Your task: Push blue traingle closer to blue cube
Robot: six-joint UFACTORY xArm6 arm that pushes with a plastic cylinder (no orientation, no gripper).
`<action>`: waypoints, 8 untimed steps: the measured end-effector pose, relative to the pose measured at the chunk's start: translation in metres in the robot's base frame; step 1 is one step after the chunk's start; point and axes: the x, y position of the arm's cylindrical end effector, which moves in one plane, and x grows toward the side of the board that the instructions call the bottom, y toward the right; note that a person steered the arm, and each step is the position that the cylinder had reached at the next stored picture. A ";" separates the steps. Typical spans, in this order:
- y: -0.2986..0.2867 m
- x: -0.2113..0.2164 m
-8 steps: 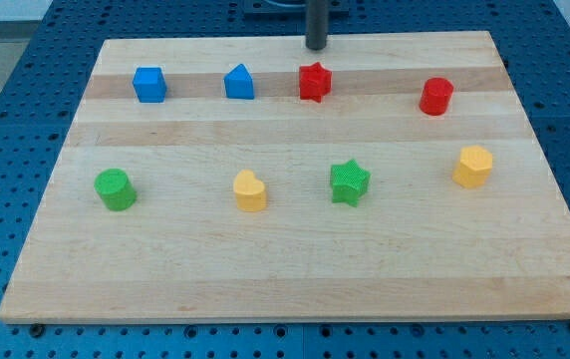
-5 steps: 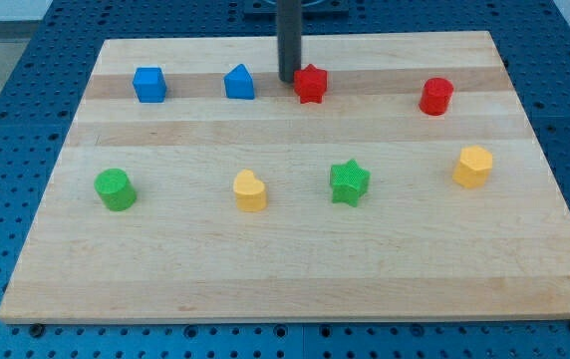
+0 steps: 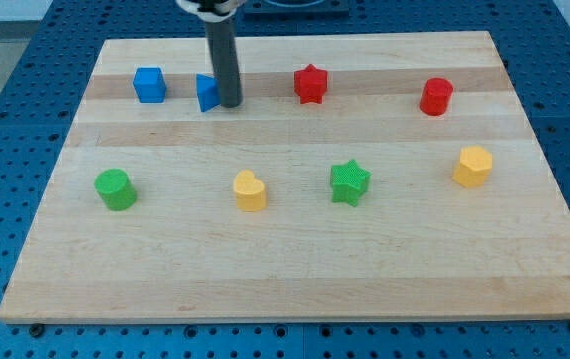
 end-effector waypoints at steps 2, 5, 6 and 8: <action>-0.051 0.001; 0.013 -0.012; 0.001 -0.026; -0.037 -0.030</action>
